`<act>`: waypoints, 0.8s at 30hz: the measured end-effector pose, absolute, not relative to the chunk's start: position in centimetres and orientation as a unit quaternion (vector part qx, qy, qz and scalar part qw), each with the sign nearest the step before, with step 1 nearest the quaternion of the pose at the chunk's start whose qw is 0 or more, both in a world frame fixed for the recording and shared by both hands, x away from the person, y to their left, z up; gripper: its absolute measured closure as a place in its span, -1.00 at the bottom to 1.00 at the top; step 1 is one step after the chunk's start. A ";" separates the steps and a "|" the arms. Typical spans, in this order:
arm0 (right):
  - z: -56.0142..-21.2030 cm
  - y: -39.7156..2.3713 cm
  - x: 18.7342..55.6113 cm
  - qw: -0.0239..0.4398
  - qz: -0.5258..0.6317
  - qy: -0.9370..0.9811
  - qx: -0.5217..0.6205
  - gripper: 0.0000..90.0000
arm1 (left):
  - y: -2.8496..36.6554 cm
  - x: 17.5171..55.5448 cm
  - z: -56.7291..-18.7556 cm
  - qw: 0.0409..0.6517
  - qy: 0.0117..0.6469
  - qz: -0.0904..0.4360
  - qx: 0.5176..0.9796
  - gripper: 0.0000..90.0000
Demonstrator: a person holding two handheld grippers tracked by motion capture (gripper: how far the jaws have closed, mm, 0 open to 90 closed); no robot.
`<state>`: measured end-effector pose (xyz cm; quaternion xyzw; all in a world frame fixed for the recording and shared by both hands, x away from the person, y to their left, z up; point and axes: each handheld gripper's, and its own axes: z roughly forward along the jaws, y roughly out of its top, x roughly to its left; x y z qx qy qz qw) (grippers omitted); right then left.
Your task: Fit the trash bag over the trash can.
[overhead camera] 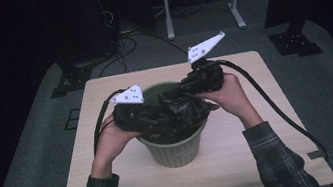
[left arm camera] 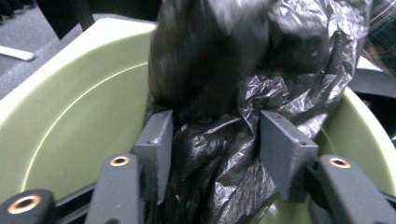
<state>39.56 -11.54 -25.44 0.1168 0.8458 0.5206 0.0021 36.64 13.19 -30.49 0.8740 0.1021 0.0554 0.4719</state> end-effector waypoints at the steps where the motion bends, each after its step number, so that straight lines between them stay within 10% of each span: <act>1: -25.5 -11.2 39.5 0.000 0.521 0.846 0.115 0.99 | 12.9 36.7 -30.6 0.471 0.101 0.054 0.875 0.05; 14: -26.1 -10.0 39.5 0.004 0.505 0.857 0.105 0.99 | 15.1 36.1 -28.7 0.511 0.111 0.090 0.848 -0.35; 21: -26.0 -10.1 39.3 0.000 0.511 0.853 0.107 0.74 | 14.1 36.1 -29.2 0.480 0.069 0.090 0.870 0.76; 24: -25.7 -11.1 39.1 0.006 0.510 0.852 0.116 0.58 | 14.8 36.1 -29.3 0.483 0.076 0.094 0.868 0.89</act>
